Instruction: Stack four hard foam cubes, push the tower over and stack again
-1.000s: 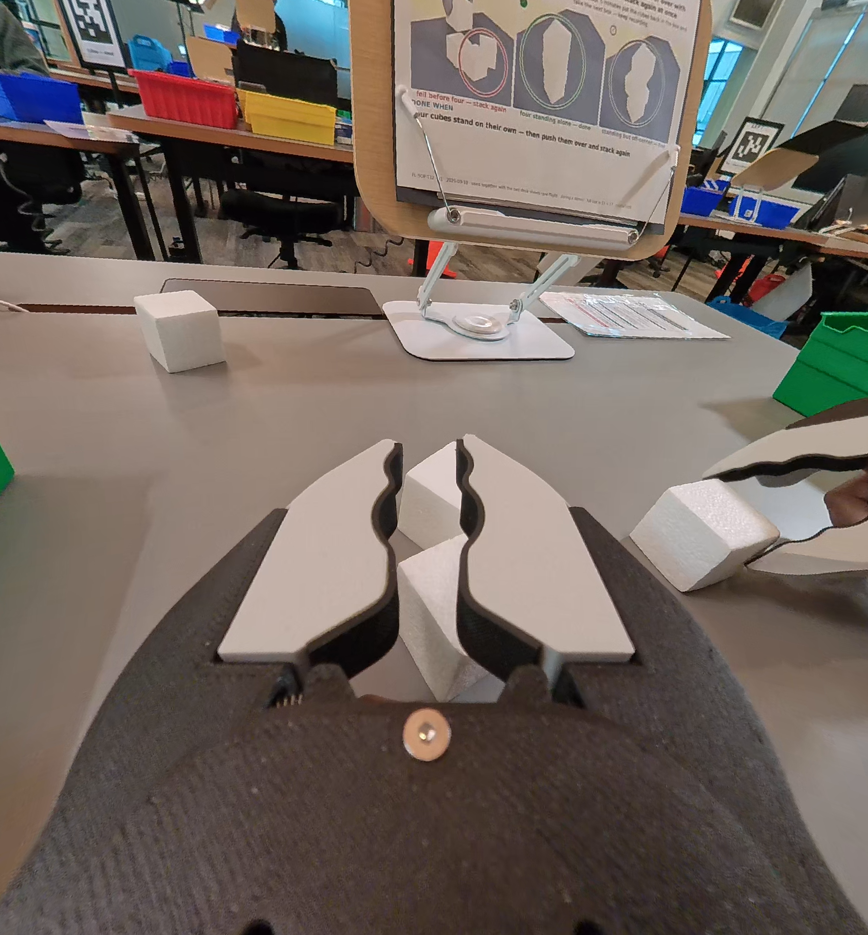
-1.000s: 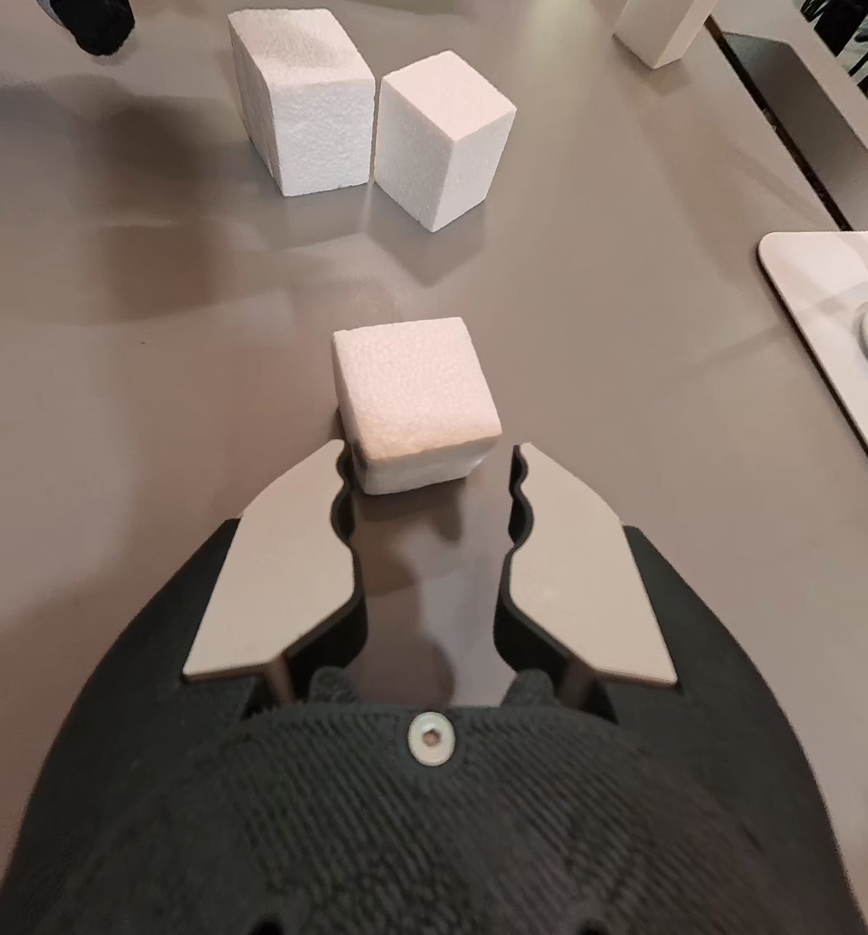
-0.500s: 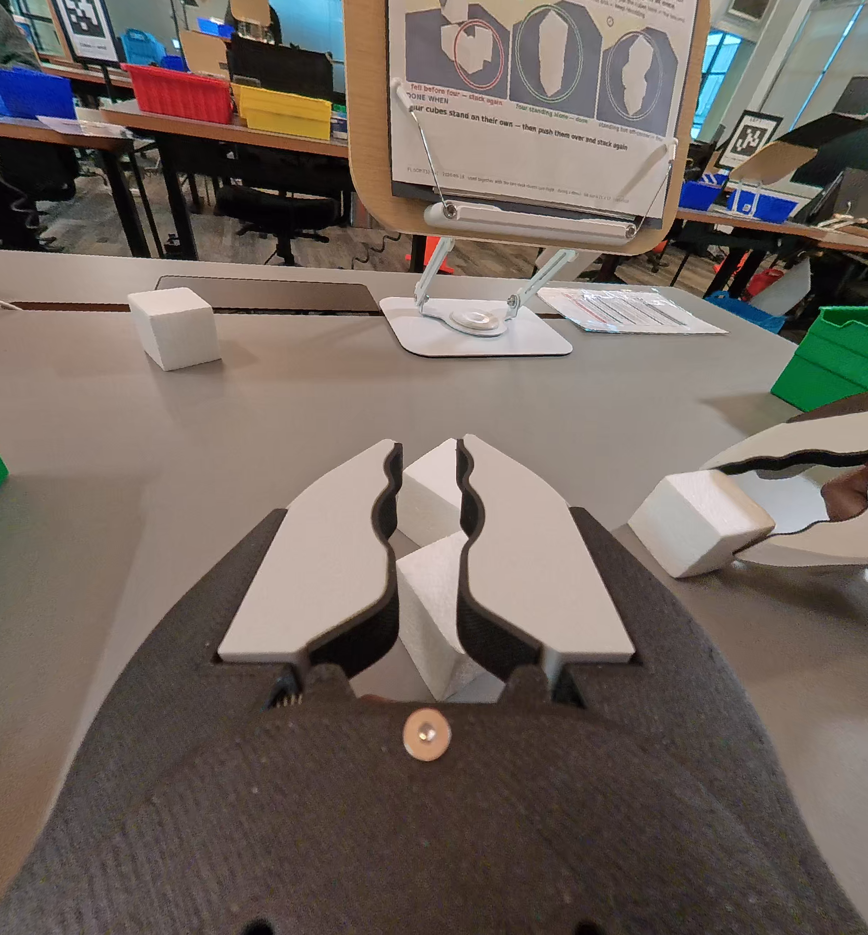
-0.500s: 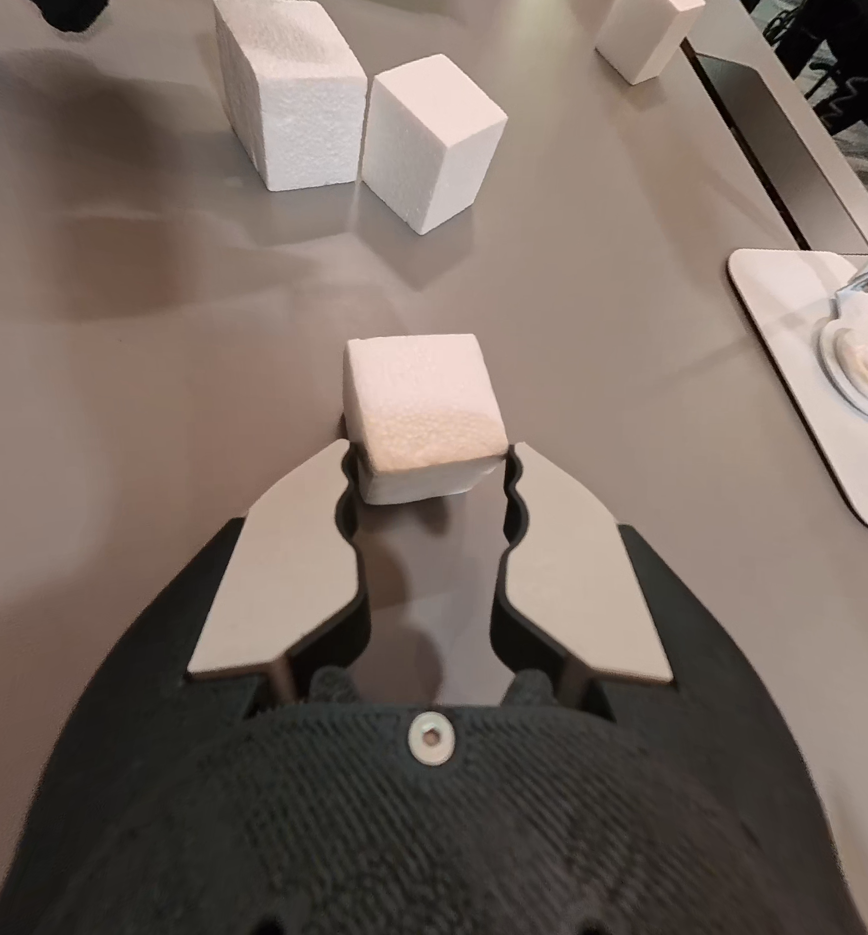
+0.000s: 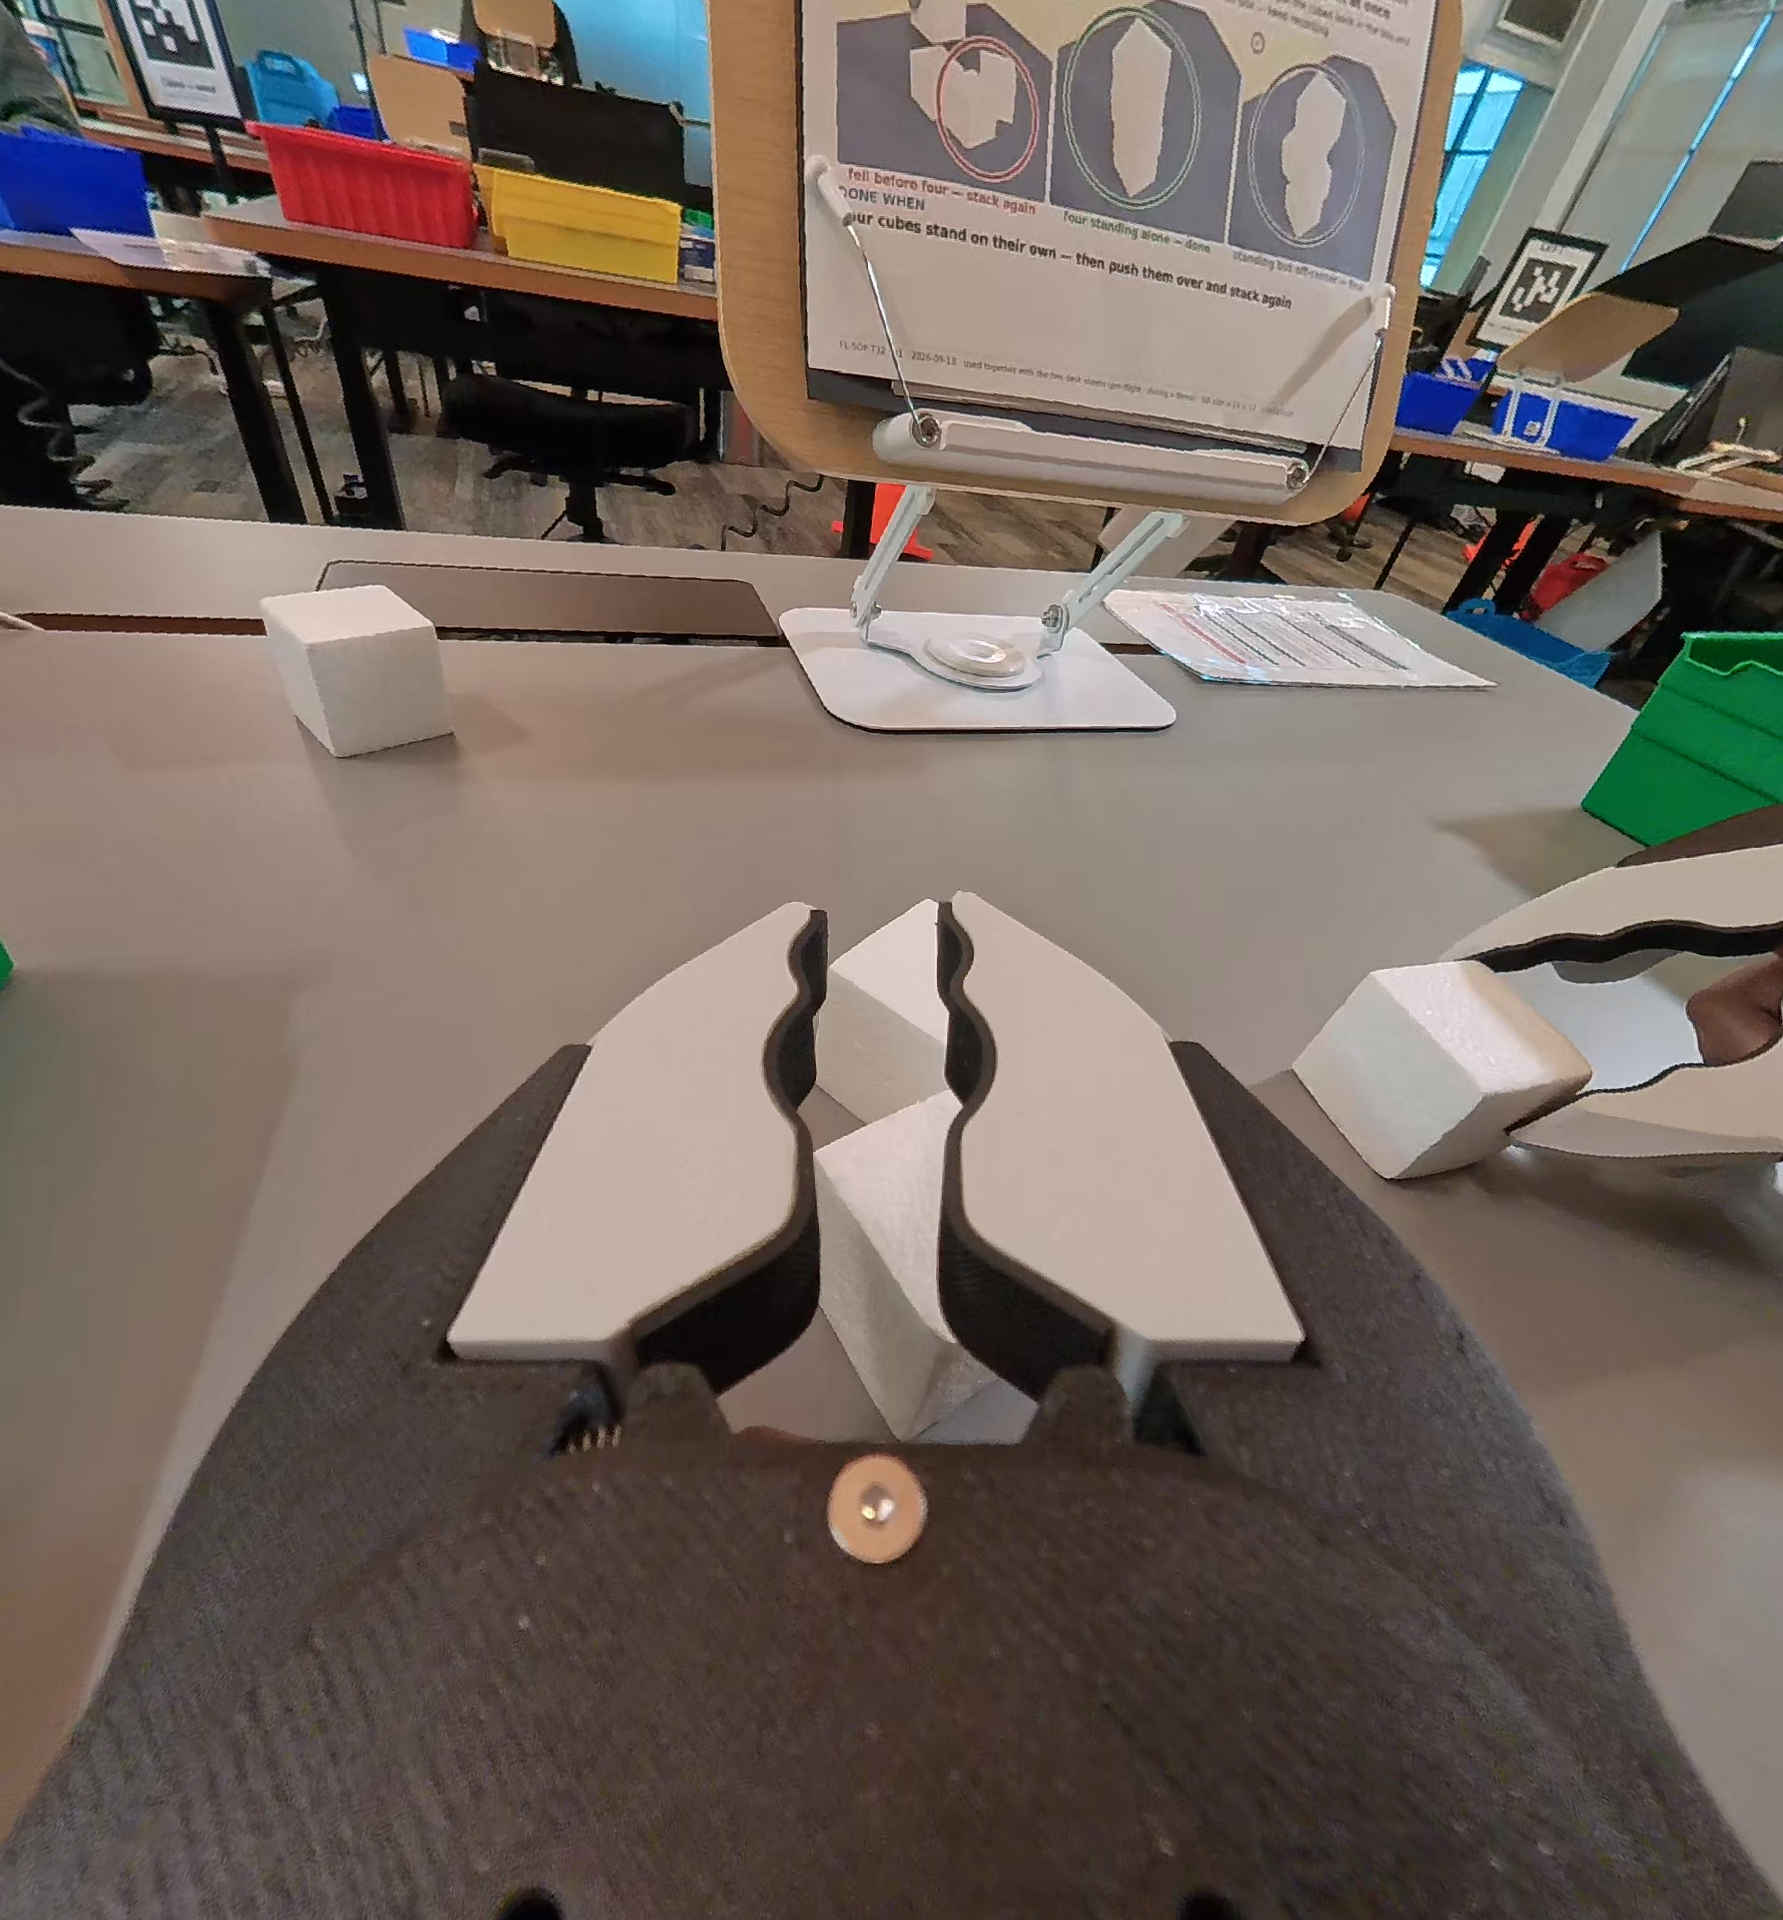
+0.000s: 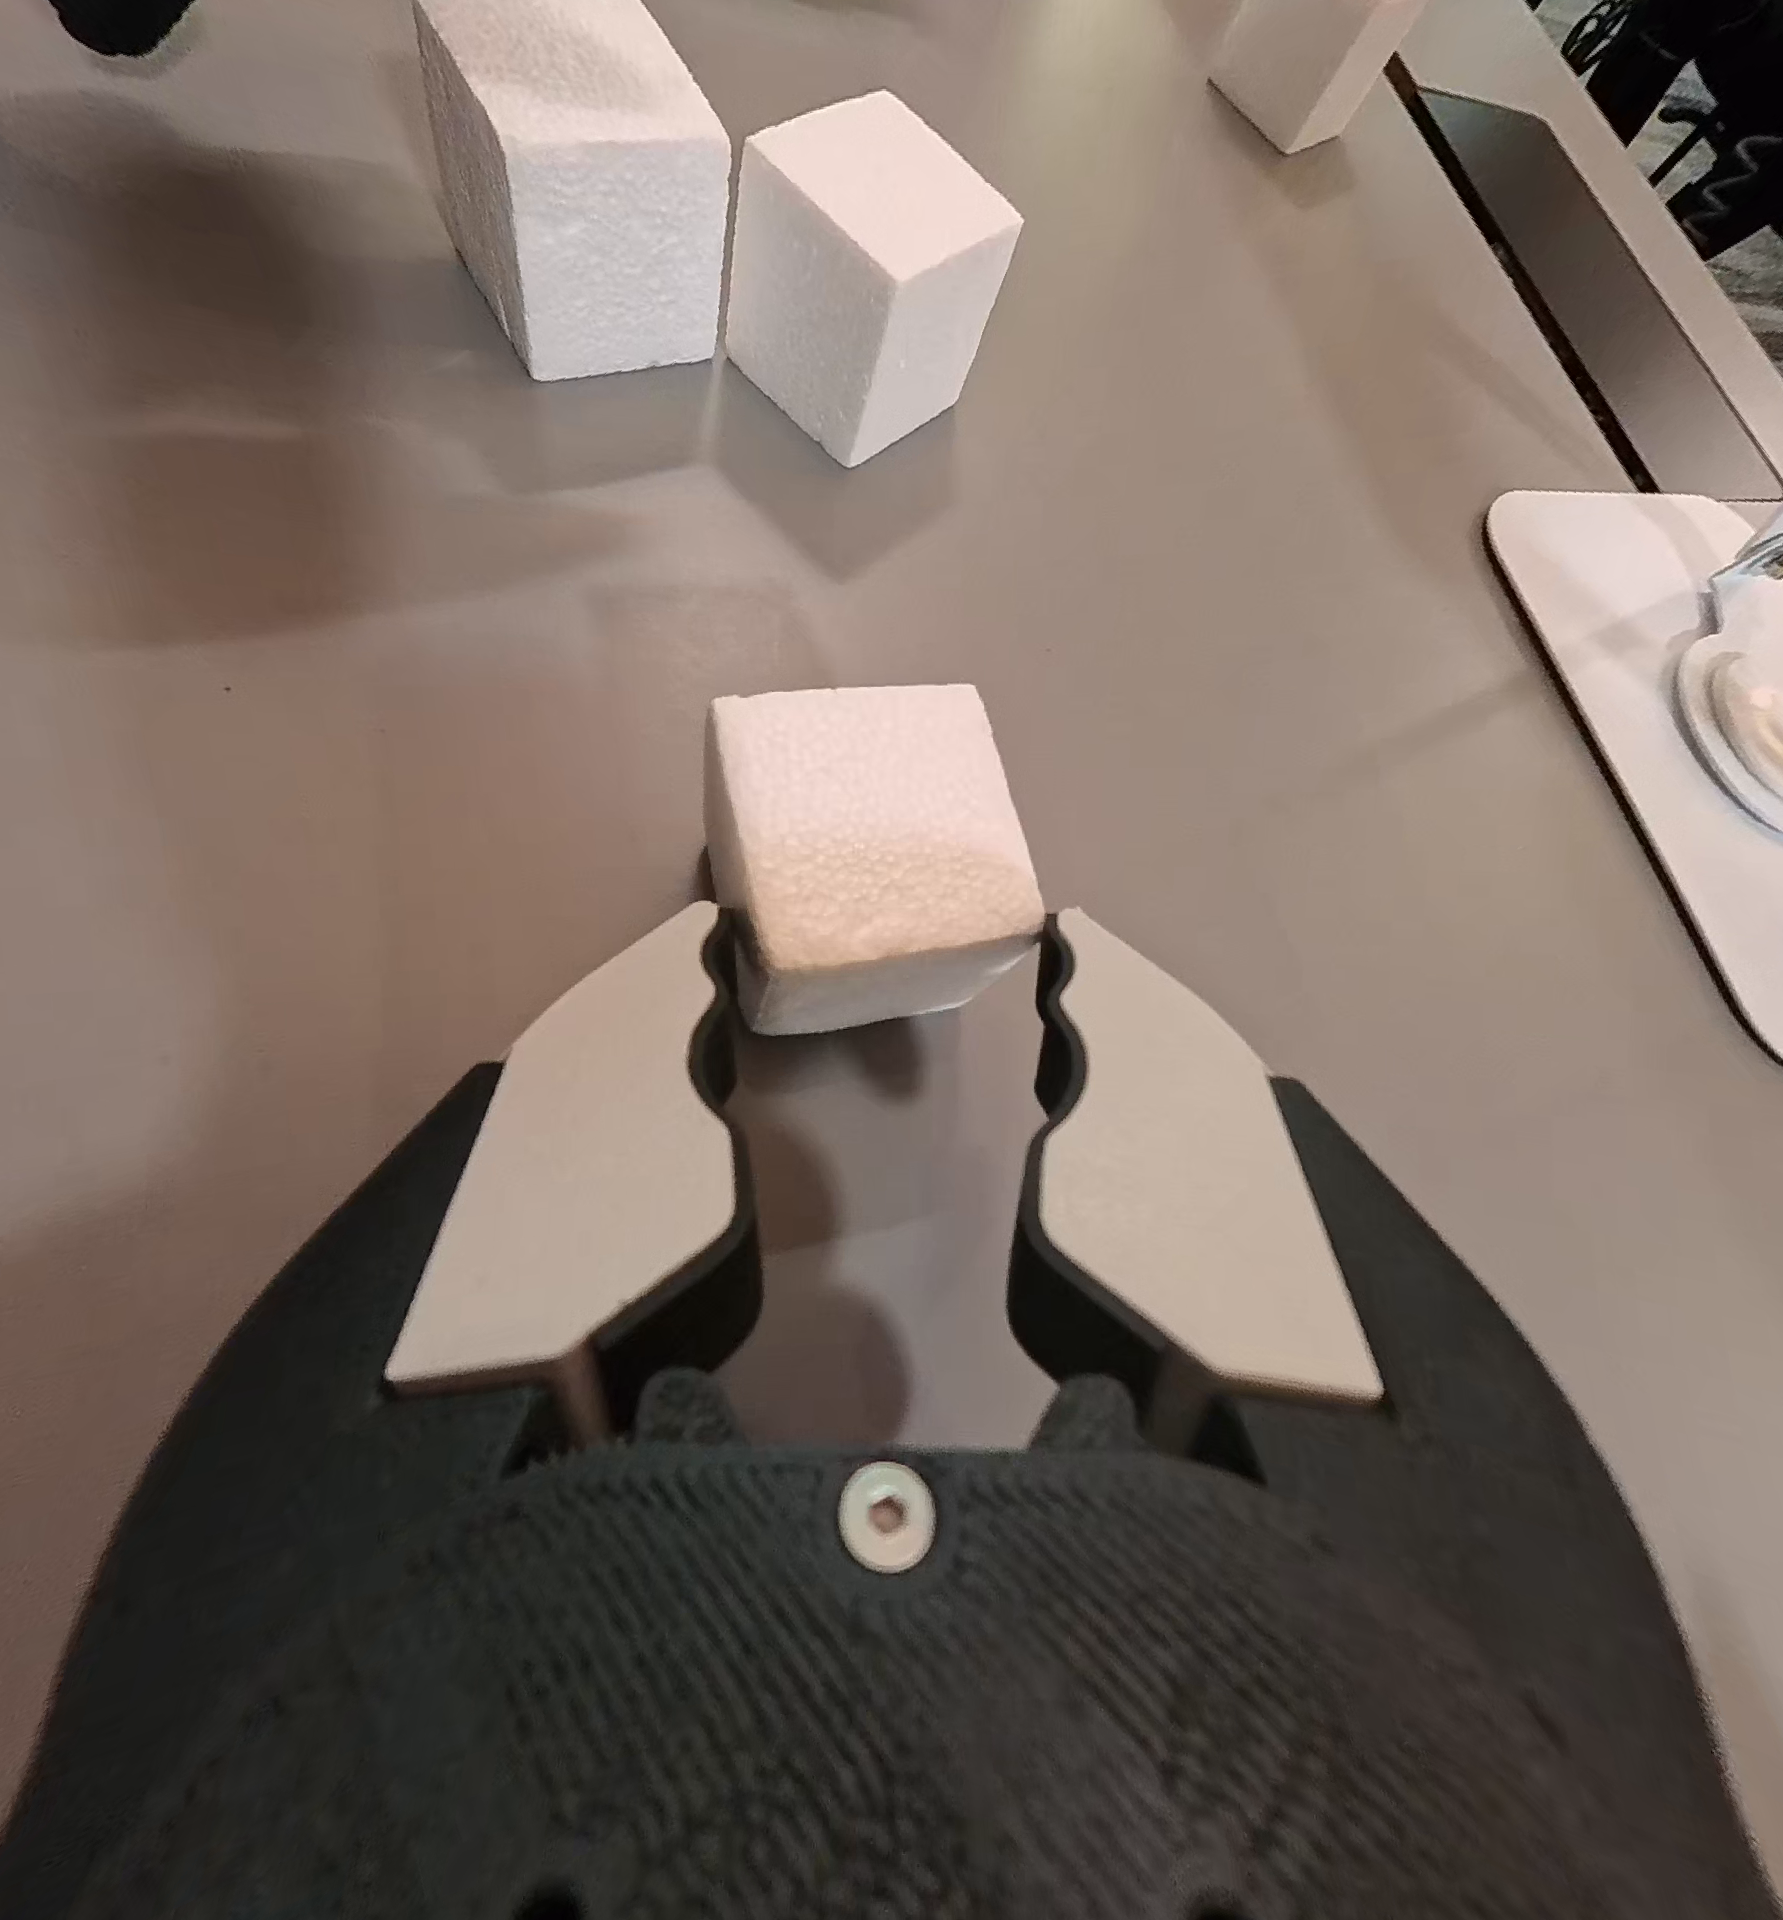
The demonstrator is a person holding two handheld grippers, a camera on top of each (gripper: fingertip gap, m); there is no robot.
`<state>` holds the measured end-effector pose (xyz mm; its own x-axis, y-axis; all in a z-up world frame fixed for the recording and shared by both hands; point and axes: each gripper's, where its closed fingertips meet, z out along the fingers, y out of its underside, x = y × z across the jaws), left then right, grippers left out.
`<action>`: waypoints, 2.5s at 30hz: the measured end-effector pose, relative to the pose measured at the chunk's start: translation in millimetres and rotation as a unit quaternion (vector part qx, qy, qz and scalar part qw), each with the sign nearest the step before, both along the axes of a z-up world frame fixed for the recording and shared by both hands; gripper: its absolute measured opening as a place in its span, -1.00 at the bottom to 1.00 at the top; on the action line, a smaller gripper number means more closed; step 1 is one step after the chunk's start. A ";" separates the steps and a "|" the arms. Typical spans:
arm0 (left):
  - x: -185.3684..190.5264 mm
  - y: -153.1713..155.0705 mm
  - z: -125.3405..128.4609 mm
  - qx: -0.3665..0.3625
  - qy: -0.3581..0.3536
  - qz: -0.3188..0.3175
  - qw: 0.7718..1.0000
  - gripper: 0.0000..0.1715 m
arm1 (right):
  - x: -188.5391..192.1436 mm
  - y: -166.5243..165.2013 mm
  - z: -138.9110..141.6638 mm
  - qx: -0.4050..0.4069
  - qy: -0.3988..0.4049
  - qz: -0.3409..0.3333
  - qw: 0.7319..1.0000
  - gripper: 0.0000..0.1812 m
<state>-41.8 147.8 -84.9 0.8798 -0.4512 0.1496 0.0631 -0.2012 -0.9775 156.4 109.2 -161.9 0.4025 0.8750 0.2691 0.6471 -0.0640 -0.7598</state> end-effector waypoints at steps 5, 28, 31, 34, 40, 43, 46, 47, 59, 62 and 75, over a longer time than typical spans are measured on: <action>-0.1 -0.1 0.0 0.000 0.000 0.000 1.000 -0.76 | -0.3 -0.2 0.2 0.000 0.001 0.000 1.000 -0.34; -43.7 14.5 1.8 -0.032 -0.086 0.088 0.992 -0.62 | -126.1 -45.3 89.8 -0.130 0.290 -0.077 0.945 -0.06; -44.7 15.7 -2.7 -0.047 -0.093 0.086 0.991 -0.62 | -145.7 -46.0 59.6 -0.089 0.205 -0.103 0.969 -0.06; -45.6 16.5 -4.2 -0.054 -0.103 0.085 0.990 -0.62 | -155.8 -36.8 38.1 -0.049 0.127 -0.136 0.981 -0.07; -45.2 16.8 -3.6 -0.054 -0.106 0.079 0.990 -0.65 | -177.5 -16.1 23.5 -0.073 0.131 -0.140 0.979 -0.06; -47.8 17.7 -2.9 -0.051 -0.105 0.081 0.990 -0.66 | -178.1 -6.9 13.6 -0.103 0.125 -0.147 0.976 -0.06; -50.3 18.6 -2.1 -0.050 -0.107 0.084 0.989 -0.66 | -189.1 -22.9 8.4 -0.154 0.146 -0.106 0.971 -0.09; -51.0 18.9 -1.5 -0.048 -0.107 0.085 0.989 -0.67 | -195.0 -32.4 10.4 -0.165 0.159 -0.078 0.970 -0.08; -55.0 21.2 -0.6 -0.046 -0.103 0.083 0.990 -0.70 | -184.9 -12.3 11.6 -0.112 0.149 -0.138 0.973 -0.05; -54.5 21.0 -0.5 -0.044 -0.100 0.082 0.991 -0.70 | -195.3 -9.8 14.6 -0.075 0.144 -0.134 0.978 -0.15; -53.8 20.7 -0.3 -0.045 -0.103 0.079 0.991 -0.70 | -193.8 -12.7 31.4 -0.061 0.154 -0.111 0.980 -0.42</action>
<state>-95.6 168.5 -85.2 0.8849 -0.2872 0.3666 0.2969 -0.2584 -0.9193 -37.4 96.5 -130.4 0.6315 0.7754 0.0032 0.3482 -0.2799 -0.8947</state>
